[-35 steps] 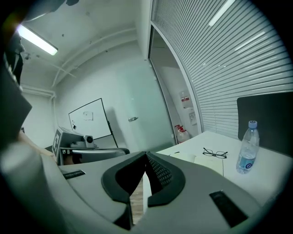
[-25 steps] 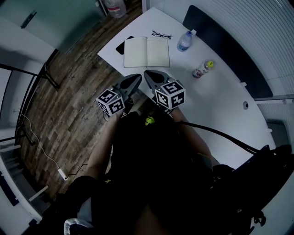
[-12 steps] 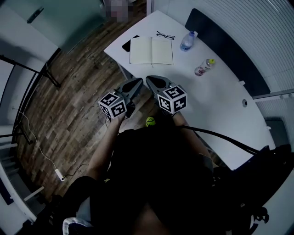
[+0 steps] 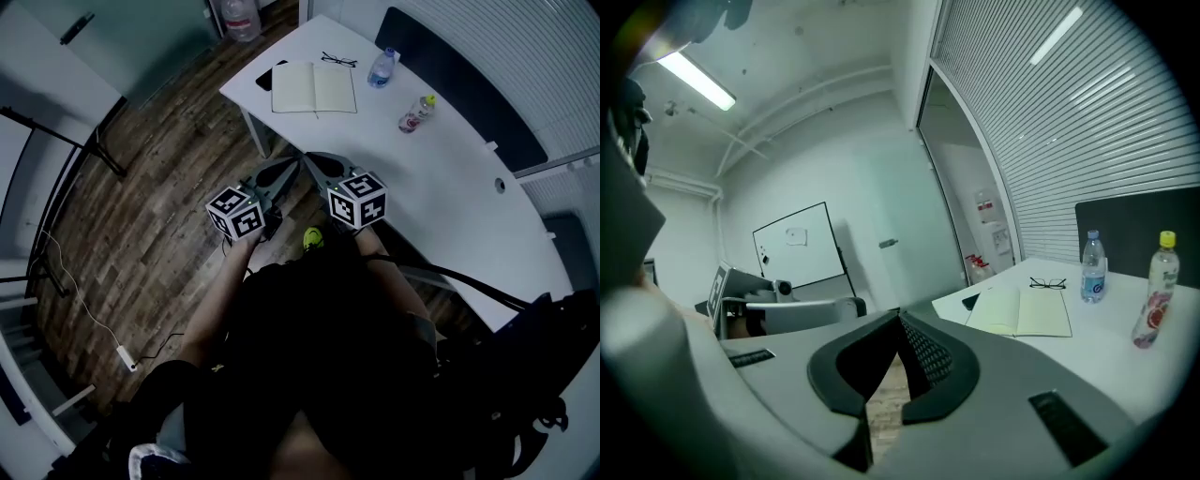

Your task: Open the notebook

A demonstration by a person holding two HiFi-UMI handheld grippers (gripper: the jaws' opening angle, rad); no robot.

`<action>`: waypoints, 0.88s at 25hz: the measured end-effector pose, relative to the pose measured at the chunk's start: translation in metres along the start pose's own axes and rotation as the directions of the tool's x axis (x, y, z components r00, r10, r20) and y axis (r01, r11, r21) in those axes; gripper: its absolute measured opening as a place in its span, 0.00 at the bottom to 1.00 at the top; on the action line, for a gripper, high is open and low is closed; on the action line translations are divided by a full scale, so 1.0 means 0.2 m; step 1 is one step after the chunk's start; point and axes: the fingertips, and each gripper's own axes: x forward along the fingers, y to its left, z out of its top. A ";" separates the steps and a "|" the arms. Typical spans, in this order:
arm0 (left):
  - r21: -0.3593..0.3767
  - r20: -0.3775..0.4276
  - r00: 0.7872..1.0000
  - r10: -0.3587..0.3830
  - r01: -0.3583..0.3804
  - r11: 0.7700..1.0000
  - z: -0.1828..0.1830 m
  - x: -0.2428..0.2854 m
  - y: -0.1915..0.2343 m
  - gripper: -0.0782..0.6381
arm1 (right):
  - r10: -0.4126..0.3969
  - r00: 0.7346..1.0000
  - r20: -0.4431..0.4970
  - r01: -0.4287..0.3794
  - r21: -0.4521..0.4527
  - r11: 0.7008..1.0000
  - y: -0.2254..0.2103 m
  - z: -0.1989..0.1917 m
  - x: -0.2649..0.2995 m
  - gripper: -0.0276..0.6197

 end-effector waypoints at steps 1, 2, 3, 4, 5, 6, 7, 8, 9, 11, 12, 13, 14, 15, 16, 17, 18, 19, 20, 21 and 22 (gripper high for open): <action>-0.001 0.000 1.000 -0.005 0.005 1.000 -0.01 -0.03 -0.03 0.13 | -0.009 1.000 0.001 0.009 0.006 1.000 0.03 -0.01 -0.02 0.08; -0.002 -0.001 1.000 -0.010 0.010 1.000 -0.02 -0.05 -0.05 0.13 | -0.018 1.000 0.001 0.018 0.013 1.000 0.05 -0.03 -0.04 0.08; -0.003 -0.003 1.000 -0.015 0.015 1.000 -0.03 -0.09 -0.08 0.13 | -0.027 1.000 0.001 0.027 0.021 0.999 0.08 -0.06 -0.06 0.08; -0.004 -0.006 1.000 -0.020 0.020 1.000 -0.05 -0.12 -0.11 0.13 | -0.036 0.999 0.000 0.036 0.030 0.999 0.12 -0.09 -0.09 0.08; -0.004 -0.010 1.000 -0.025 0.025 1.000 -0.07 -0.15 -0.14 0.13 | -0.045 0.999 -0.001 0.045 0.038 0.998 0.14 -0.12 -0.11 0.08; -0.006 -0.014 0.999 -0.031 0.031 1.000 -0.09 -0.18 -0.16 0.13 | -0.053 0.999 -0.003 0.053 0.048 0.997 0.17 -0.16 -0.13 0.08; -0.010 -0.018 0.999 -0.035 0.035 0.999 -0.11 -0.20 -0.18 0.13 | -0.059 0.998 -0.006 0.059 0.057 0.997 0.20 -0.19 -0.15 0.08; -0.015 -0.020 0.999 -0.039 0.039 0.999 -0.13 -0.23 -0.20 0.13 | -0.063 0.998 -0.011 0.063 0.065 0.996 0.23 -0.21 -0.17 0.08; -0.021 -0.024 0.999 -0.042 0.041 0.999 -0.15 -0.27 -0.22 0.13 | -0.066 0.998 -0.016 0.067 0.068 0.995 0.26 -0.24 -0.18 0.08; -0.026 -0.029 0.998 -0.046 0.045 0.999 -0.18 -0.32 -0.25 0.13 | -0.071 0.997 -0.020 0.072 0.064 0.995 0.33 -0.27 -0.21 0.08; -0.028 -0.030 0.998 -0.049 0.048 0.998 -0.18 -0.34 -0.26 0.13 | -0.074 0.997 -0.019 0.075 0.058 0.996 0.35 -0.27 -0.23 0.08; -0.030 -0.028 0.998 -0.053 0.052 0.998 -0.19 -0.35 -0.28 0.13 | -0.078 0.997 -0.017 0.079 0.051 0.996 0.37 -0.27 -0.24 0.08; -0.032 -0.025 0.998 -0.058 0.057 0.998 -0.19 -0.36 -0.29 0.13 | -0.083 0.996 -0.015 0.084 0.046 0.995 0.38 -0.27 -0.26 0.08; -0.032 -0.024 0.998 -0.064 0.063 0.998 -0.20 -0.37 -0.31 0.13 | -0.088 0.996 -0.011 0.089 0.045 0.995 0.40 -0.27 -0.27 0.08; -0.030 -0.025 0.997 -0.069 0.069 0.997 -0.21 -0.38 -0.32 0.13 | -0.092 0.996 -0.005 0.092 0.046 0.995 0.41 -0.27 -0.28 0.08; -0.026 -0.027 0.997 -0.074 0.074 0.997 -0.22 -0.39 -0.34 0.13 | -0.094 0.996 0.002 0.094 0.048 0.994 0.42 -0.27 -0.29 0.08; -0.022 -0.029 0.997 -0.079 0.078 0.997 -0.22 -0.39 -0.35 0.13 | -0.094 0.996 0.009 0.094 0.048 0.994 0.43 -0.26 -0.30 0.08; -0.019 -0.028 0.996 -0.081 0.081 0.997 -0.23 -0.40 -0.36 0.13 | -0.092 0.996 0.016 0.091 0.046 0.995 0.44 -0.25 -0.30 0.08; -0.018 -0.027 0.996 -0.082 0.081 0.997 -0.23 -0.41 -0.37 0.13 | -0.088 0.996 0.021 0.087 0.043 0.995 0.46 -0.25 -0.31 0.08; -0.018 -0.026 0.996 -0.081 0.080 0.997 -0.23 -0.42 -0.38 0.13 | -0.080 0.996 0.024 0.079 0.038 0.996 0.47 -0.24 -0.31 0.08; -0.018 -0.025 0.997 -0.078 0.078 0.997 -0.24 -0.43 -0.39 0.13 | -0.071 0.997 0.026 0.071 0.032 0.997 0.49 -0.24 -0.31 0.08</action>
